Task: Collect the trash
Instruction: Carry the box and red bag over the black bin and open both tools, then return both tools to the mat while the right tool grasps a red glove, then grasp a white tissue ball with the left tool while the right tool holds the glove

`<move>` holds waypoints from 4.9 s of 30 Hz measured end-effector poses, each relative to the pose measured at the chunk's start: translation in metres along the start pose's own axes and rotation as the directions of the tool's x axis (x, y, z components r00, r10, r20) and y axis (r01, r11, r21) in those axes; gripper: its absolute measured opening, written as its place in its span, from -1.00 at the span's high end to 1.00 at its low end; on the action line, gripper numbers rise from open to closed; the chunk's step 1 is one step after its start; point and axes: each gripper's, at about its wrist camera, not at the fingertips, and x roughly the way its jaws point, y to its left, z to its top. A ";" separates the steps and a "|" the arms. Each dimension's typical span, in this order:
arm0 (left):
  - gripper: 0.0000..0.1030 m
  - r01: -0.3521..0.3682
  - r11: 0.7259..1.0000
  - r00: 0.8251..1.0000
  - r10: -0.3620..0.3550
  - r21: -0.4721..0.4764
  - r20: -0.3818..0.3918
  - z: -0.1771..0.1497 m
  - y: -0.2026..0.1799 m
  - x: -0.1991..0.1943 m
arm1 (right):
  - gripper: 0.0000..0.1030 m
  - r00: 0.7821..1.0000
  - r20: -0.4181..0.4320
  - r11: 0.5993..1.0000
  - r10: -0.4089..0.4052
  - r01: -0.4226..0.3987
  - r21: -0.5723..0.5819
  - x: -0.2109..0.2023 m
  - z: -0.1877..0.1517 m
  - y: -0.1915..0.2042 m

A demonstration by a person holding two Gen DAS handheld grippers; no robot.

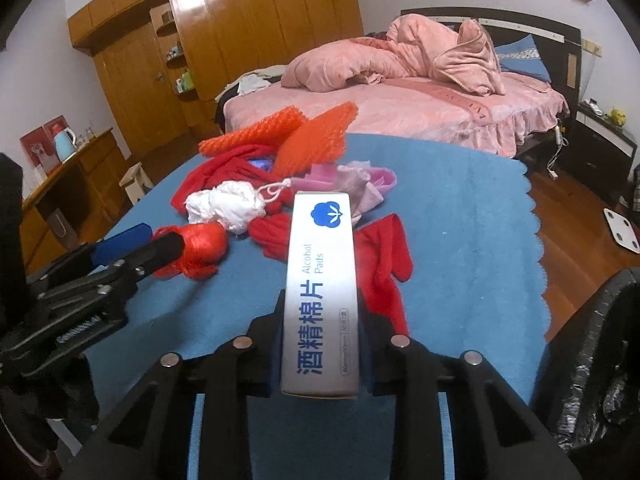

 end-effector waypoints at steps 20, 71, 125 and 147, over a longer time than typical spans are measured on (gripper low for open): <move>0.42 -0.070 0.995 0.997 0.068 -0.075 -0.020 0.008 0.016 0.008 | 0.42 0.998 0.056 1.000 -0.021 0.019 0.022 -0.027 0.014 -0.009; -0.75 0.251 0.947 0.962 -0.266 0.199 0.054 0.002 -0.166 -0.053 | -0.88 0.888 0.195 0.888 -0.417 0.353 0.294 -0.185 -0.044 -0.164; -0.74 -0.107 0.994 0.993 0.106 -0.023 -0.046 -0.005 0.036 0.004 | 0.79 0.999 -0.045 0.999 -0.030 0.031 0.014 0.045 0.014 0.007; -0.29 -0.040 0.999 0.993 0.038 -0.019 -0.108 0.022 0.004 0.058 | 0.80 0.995 0.006 0.991 -0.102 0.101 0.085 0.026 0.021 -0.028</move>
